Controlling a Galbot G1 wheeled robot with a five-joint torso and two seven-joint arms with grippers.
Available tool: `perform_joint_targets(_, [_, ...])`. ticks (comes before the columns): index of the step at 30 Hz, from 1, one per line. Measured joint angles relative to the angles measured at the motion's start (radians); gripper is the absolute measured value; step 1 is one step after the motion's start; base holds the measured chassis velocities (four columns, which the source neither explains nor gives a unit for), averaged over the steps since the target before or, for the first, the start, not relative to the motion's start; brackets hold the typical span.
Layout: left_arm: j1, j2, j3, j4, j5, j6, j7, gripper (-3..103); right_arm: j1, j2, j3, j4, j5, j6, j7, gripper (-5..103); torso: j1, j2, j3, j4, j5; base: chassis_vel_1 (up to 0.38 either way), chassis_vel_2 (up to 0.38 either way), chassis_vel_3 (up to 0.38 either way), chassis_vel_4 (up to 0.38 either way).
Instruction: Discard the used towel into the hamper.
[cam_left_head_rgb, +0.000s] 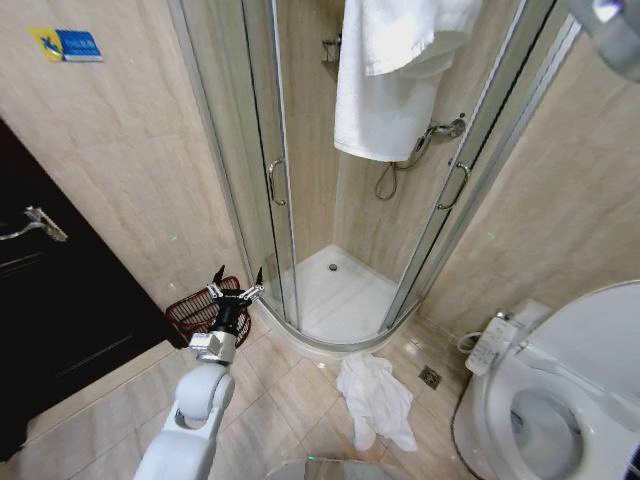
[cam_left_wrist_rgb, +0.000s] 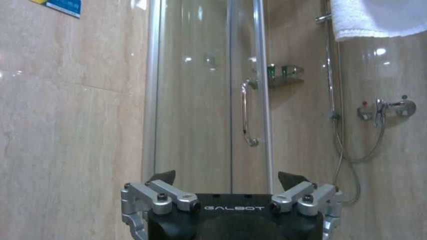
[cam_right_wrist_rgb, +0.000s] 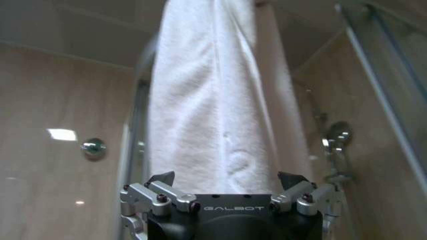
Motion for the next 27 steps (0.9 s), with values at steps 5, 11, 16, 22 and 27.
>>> perform_joint_targets(5, [0.003,0.006,-0.009,-0.001,-0.013,-0.002,-0.001,100,-0.004,-0.024,-0.012,0.032,-0.044,-0.014,0.022,100,0.000,0.000,0.000,-0.0004,0.0003,0.000,0.000,0.000,0.000])
perform_joint_targets(11, [-0.004,0.004,-0.008,-0.006,-0.012,0.018,-0.002,100,-0.010,-0.008,-0.021,-0.013,-0.050,-0.020,-0.010,100,0.000,0.000,0.000,-0.0003,0.0001,0.000,0.000,0.000,0.000])
perform_joint_targets(16, [-0.006,-0.001,-0.007,-0.012,-0.010,0.021,-0.003,100,-0.025,0.033,-0.027,-0.081,-0.049,-0.014,-0.049,100,0.004,0.008,0.004,-0.0004,0.0000,0.000,0.000,0.000,0.000])
perform_joint_targets(22, [-0.008,-0.003,-0.005,-0.012,-0.009,0.023,-0.004,100,-0.025,0.081,-0.041,-0.119,-0.063,-0.004,-0.060,100,0.019,0.040,0.021,-0.0005,0.0000,0.000,0.000,0.000,0.000])
perform_joint_targets(27, [-0.012,-0.002,-0.006,-0.012,-0.009,0.027,-0.004,100,-0.011,0.116,-0.053,-0.137,-0.077,-0.003,-0.055,100,0.033,0.071,0.038,-0.0006,-0.0001,0.000,0.000,0.000,0.000])
